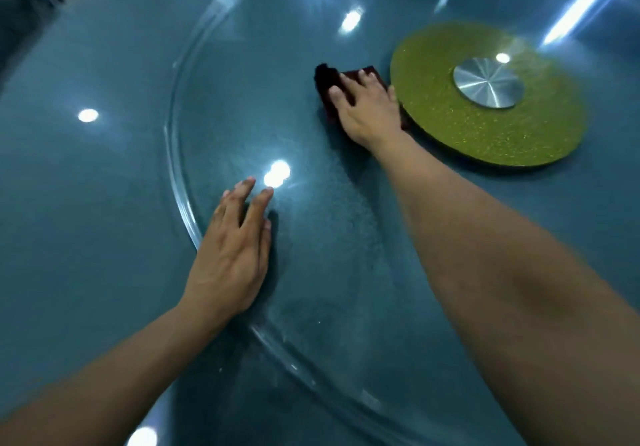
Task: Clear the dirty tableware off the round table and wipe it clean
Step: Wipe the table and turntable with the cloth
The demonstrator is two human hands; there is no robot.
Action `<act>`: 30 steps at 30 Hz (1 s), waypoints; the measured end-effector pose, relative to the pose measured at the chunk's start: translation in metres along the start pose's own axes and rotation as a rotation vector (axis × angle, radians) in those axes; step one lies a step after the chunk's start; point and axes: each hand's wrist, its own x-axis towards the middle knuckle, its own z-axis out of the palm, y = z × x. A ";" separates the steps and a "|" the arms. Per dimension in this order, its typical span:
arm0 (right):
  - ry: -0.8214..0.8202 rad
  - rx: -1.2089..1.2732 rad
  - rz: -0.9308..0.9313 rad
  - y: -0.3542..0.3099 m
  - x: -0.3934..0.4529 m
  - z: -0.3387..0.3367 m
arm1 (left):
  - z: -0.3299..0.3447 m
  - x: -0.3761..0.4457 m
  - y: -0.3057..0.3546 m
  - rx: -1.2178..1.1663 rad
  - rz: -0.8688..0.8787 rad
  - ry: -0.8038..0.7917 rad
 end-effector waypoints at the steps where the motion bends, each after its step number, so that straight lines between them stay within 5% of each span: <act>1: -0.008 -0.011 -0.063 -0.023 -0.001 0.008 | 0.000 -0.001 0.000 0.002 -0.022 0.036; 5: -0.013 -0.063 -0.240 -0.066 -0.062 0.039 | -0.004 -0.002 -0.004 -0.091 -0.141 0.133; 10: 0.015 -0.051 -0.302 -0.029 -0.195 0.035 | -0.010 0.003 -0.009 -0.228 -0.150 0.155; 17: 0.132 -0.071 0.211 0.105 -0.277 -0.010 | -0.013 0.017 -0.017 -0.076 -0.038 0.067; 21: 0.180 -0.065 0.318 0.048 -0.280 0.010 | -0.021 0.020 -0.009 0.030 0.051 -0.032; 25: 0.114 -0.008 -0.023 -0.059 -0.332 0.045 | -0.028 0.019 0.000 0.009 -0.017 -0.047; 30: 0.127 -0.038 0.059 -0.005 -0.385 0.031 | -0.016 -0.029 0.059 0.003 0.101 -0.100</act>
